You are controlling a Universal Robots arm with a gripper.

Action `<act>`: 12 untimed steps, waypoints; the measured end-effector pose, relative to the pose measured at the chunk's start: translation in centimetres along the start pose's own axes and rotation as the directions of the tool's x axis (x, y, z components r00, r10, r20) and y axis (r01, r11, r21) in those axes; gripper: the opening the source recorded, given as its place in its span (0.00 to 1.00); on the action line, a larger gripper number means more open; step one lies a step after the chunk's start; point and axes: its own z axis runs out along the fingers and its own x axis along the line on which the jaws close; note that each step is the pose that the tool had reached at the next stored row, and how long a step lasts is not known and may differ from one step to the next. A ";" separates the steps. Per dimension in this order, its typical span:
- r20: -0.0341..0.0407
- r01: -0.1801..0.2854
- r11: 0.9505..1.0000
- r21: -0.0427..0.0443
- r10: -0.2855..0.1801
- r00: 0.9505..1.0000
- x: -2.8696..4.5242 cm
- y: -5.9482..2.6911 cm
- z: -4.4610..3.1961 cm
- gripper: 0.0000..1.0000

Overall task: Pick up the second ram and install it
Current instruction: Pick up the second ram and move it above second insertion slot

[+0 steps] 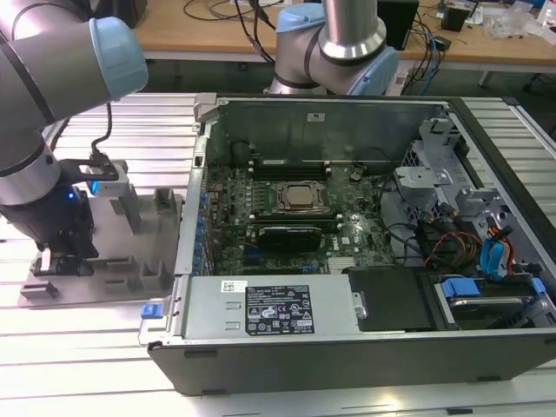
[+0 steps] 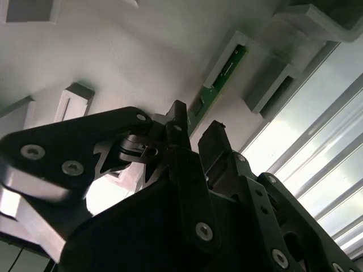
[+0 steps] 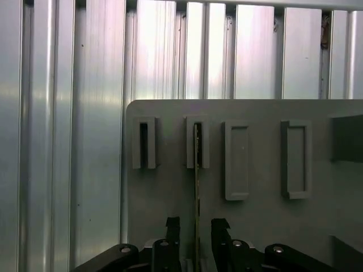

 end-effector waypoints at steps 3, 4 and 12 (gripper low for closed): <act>0.001 0.000 1.000 0.000 0.000 1.000 -0.01 0.47 0.12 0.34; 0.002 0.000 1.000 0.000 0.000 1.000 -0.02 0.48 0.18 0.34; 0.003 0.000 1.000 0.000 0.000 1.000 -0.01 0.48 0.24 0.11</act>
